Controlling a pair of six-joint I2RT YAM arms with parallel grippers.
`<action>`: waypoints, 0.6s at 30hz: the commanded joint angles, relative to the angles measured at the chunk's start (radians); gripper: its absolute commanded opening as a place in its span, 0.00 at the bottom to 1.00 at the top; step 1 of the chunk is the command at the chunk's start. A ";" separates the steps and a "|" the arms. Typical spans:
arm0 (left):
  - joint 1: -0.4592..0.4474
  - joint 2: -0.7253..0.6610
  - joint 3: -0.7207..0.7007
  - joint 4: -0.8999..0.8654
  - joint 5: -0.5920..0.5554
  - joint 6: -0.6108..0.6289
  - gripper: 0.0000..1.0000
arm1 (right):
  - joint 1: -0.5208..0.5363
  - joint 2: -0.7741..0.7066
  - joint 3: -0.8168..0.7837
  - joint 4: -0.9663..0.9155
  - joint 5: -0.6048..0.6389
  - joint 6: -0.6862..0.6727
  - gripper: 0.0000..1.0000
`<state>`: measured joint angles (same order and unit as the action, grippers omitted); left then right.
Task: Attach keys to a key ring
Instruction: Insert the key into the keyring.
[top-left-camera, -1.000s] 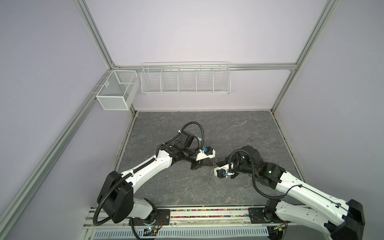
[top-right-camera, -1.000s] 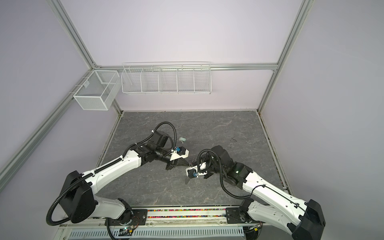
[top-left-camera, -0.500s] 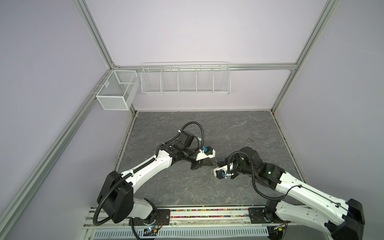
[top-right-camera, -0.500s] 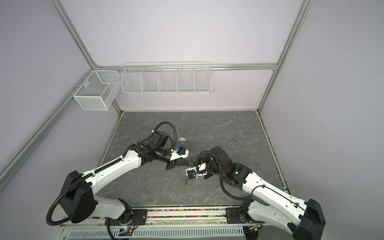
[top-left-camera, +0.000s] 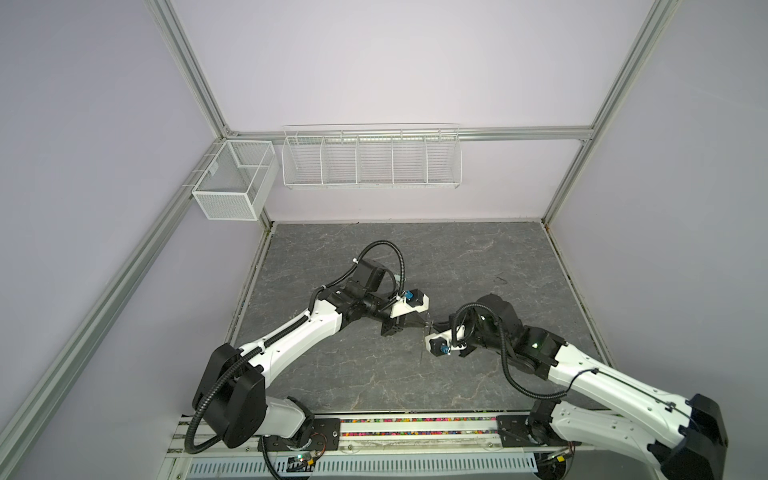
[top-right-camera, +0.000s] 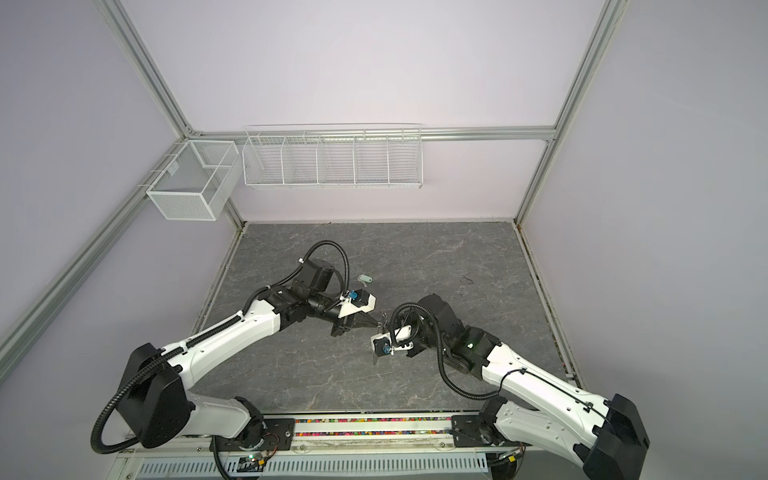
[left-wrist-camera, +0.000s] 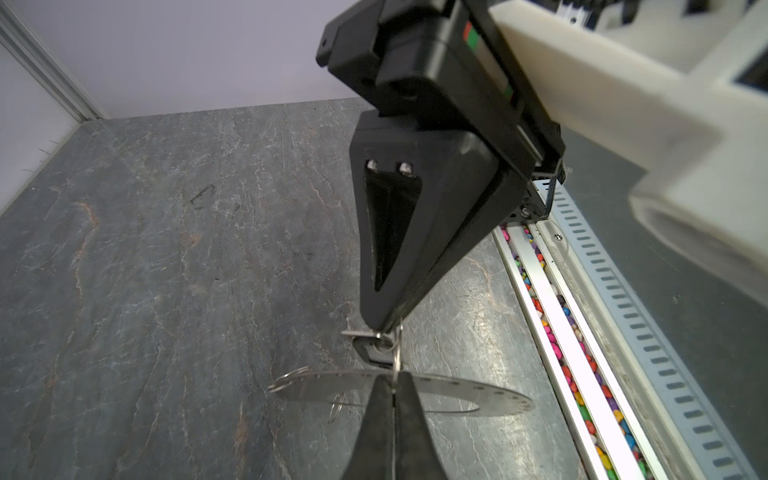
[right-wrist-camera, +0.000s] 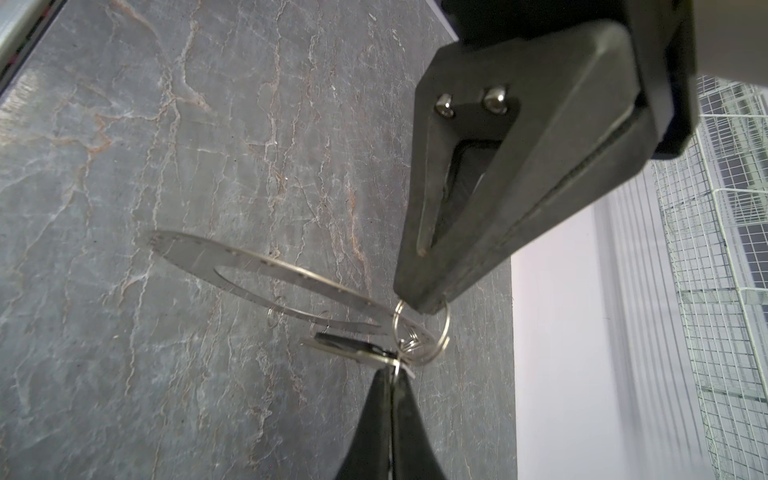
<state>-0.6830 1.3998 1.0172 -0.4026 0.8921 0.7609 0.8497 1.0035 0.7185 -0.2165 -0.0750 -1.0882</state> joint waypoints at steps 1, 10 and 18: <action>0.013 -0.048 -0.001 0.096 0.052 -0.030 0.00 | -0.025 0.029 0.009 0.012 0.023 0.065 0.07; 0.023 -0.059 -0.014 0.210 0.059 -0.089 0.00 | -0.107 0.018 0.031 0.100 -0.039 0.248 0.31; 0.041 -0.074 -0.053 0.428 0.040 -0.216 0.00 | -0.173 -0.077 0.027 0.149 -0.169 0.448 0.34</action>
<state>-0.6487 1.3533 0.9833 -0.1074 0.9169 0.6083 0.6834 0.9691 0.7315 -0.1200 -0.1452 -0.7540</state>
